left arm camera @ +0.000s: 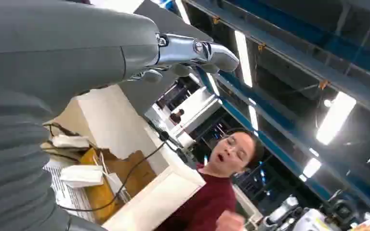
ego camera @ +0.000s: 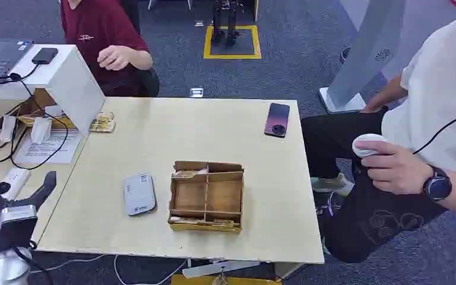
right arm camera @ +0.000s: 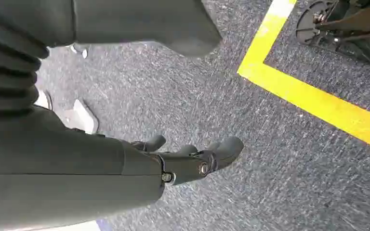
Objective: Pass the card to the sensor for recognition and then transmit it.
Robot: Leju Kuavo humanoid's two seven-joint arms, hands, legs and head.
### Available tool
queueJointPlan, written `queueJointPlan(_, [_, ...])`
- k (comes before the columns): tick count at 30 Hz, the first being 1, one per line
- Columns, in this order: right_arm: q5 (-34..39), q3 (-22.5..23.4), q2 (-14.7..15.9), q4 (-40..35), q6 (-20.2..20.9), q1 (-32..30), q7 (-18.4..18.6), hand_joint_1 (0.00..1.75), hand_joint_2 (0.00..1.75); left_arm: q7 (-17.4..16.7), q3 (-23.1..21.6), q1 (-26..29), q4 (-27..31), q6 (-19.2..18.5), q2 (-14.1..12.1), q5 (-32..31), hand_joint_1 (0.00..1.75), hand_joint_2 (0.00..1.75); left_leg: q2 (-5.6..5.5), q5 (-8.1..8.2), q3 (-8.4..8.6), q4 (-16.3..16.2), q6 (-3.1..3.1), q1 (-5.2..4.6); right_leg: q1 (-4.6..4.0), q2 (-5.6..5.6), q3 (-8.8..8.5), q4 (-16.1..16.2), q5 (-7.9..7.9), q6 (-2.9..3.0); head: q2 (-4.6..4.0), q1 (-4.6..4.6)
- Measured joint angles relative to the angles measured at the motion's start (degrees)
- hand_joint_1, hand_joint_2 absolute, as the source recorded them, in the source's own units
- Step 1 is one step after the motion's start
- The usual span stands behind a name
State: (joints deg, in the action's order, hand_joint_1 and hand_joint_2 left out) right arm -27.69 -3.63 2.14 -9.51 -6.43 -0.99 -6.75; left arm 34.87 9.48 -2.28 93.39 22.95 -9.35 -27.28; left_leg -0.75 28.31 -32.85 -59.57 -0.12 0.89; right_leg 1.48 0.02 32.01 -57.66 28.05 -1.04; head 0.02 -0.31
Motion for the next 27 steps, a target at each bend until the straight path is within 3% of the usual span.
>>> queueJointPlan(23, [-7.78, -5.53, 0.00, 0.00, -0.20, 1.29, -0.55, 0.00, 0.00, -9.32, -6.53, -14.87, -23.20, 14.97, -1.47, -37.95, 0.00, 1.75, 0.07, -0.05, -0.01, -0.01, 0.05, -0.01, 0.01, 0.08, 0.01, 0.00, -0.06, -0.03, 0.00, 0.00])
queueJointPlan(27, [-9.16, -6.03, 0.00, 0.00, 0.00, 1.32, -0.44, 0.00, 0.00, -9.71, -6.66, -15.84, -25.46, 16.24, -1.05, -40.98, 0.00, 1.75, 0.07, -0.05, -0.02, -0.01, 0.05, -0.01, 0.00, 0.08, 0.02, 0.00, -0.06, -0.04, 0.00, 0.00])
